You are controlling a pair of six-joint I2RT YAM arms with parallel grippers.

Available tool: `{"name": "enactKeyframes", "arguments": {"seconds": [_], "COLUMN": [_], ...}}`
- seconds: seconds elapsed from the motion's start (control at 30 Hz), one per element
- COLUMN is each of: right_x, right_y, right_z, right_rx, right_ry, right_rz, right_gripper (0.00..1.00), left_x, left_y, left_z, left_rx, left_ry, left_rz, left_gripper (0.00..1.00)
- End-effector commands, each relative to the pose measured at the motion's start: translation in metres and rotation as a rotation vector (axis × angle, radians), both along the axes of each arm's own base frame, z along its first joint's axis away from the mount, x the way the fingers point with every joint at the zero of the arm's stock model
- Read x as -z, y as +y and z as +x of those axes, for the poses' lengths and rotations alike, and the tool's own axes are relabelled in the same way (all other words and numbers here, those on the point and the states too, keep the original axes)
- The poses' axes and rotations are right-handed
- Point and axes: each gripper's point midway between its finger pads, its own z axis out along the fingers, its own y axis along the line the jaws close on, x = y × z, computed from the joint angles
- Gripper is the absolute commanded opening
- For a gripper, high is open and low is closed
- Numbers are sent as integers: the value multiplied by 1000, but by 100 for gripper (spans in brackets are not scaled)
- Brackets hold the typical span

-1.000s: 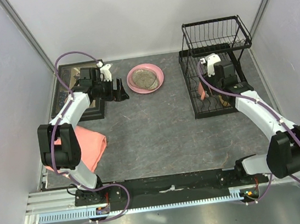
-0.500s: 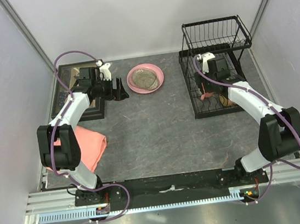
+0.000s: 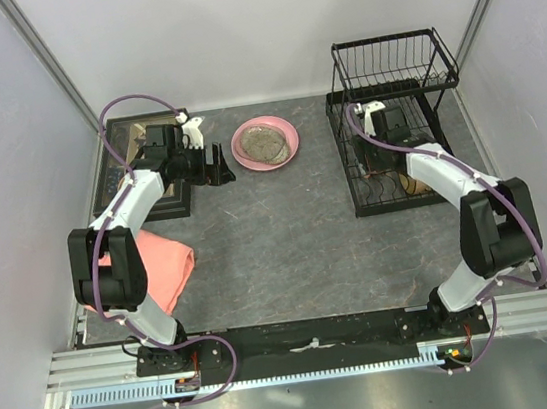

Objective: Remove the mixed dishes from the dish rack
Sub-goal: Pick up the cup from the dish rack.

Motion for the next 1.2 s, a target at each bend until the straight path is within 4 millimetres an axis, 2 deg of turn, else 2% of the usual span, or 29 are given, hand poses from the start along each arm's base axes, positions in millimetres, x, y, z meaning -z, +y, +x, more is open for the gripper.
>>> {"name": "enactKeyframes", "arguments": {"seconds": [0.0, 0.43, 0.67, 0.9, 1.17], "right_x": [-10, 19, 26, 31, 33], "right_y": [-3, -9, -12, -26, -31], "right_z": [20, 27, 28, 26, 27], "right_rx": [28, 66, 83, 149, 160], "right_ry": [-68, -38, -52, -58, -64], "right_rz": [-16, -36, -24, -7, 3], "right_gripper": [69, 64, 59, 54, 53], "left_x": [-10, -6, -3, -1, -1], "left_y": [1, -2, -4, -5, -6], "left_z": [8, 6, 5, 5, 5], "left_rx": [21, 39, 50, 55, 57], "left_ry": [-79, -77, -69, -65, -62], "left_rz": [16, 9, -6, -7, -13], "left_gripper": [90, 90, 90, 89, 89]}}
